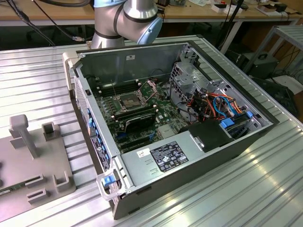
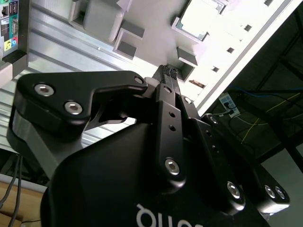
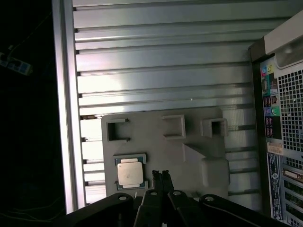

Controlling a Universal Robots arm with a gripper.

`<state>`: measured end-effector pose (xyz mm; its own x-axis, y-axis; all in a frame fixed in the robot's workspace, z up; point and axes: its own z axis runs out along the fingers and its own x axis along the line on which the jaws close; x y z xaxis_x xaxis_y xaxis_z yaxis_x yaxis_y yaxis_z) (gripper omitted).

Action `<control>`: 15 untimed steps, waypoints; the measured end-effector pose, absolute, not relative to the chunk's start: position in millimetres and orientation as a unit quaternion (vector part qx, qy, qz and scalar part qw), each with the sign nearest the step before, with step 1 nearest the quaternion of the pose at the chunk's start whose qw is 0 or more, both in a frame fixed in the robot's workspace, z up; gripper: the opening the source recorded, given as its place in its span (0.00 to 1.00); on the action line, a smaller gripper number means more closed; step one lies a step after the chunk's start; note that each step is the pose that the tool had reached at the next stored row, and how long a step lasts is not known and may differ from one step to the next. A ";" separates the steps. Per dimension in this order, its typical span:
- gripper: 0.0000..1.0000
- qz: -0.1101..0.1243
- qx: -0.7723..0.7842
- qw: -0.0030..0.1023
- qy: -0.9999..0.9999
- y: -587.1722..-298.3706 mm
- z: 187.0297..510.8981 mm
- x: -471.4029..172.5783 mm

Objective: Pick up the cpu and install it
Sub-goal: 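Reach for the cpu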

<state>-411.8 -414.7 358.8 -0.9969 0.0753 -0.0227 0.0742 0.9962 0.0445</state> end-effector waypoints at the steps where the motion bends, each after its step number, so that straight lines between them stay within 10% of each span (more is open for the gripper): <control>1: 0.11 0.022 0.037 0.012 0.999 -414.7 358.8 -411.9; 15: 0.11 0.022 0.037 0.012 0.999 -414.7 354.8 -416.9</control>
<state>-416.9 -414.7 354.8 -0.9969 0.0753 -0.0227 0.0742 0.9962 0.0445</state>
